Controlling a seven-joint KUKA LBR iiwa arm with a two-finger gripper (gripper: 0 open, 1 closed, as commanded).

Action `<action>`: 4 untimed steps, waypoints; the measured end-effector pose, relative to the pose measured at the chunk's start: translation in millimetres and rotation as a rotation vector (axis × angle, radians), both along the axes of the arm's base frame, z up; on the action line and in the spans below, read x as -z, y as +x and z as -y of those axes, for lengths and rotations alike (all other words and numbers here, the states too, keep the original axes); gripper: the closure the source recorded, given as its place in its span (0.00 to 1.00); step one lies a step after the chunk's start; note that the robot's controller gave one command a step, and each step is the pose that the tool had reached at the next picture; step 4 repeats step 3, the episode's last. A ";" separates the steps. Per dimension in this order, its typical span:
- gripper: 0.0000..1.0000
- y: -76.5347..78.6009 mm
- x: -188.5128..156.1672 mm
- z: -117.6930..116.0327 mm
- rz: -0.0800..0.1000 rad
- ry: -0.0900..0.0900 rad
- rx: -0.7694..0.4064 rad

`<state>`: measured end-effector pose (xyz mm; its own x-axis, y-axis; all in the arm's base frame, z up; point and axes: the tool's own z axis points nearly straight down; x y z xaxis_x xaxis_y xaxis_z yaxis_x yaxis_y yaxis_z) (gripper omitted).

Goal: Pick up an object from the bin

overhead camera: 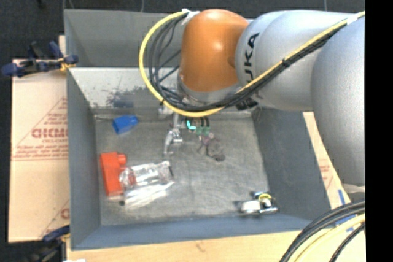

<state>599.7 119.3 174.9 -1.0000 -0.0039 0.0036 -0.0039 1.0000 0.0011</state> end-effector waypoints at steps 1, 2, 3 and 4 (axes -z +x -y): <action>0.00 -34.3 69.4 3.1 0.016 0.002 -0.133; 1.00 -37.2 74.3 4.4 0.006 0.001 -0.129; 1.00 -38.4 -31.6 -15.4 0.012 -0.001 -0.179; 1.00 -38.4 -31.6 -15.4 0.012 -0.001 -0.179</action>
Offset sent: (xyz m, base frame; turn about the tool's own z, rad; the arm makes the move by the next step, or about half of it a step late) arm -0.0515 -0.0059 -0.1022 -0.1591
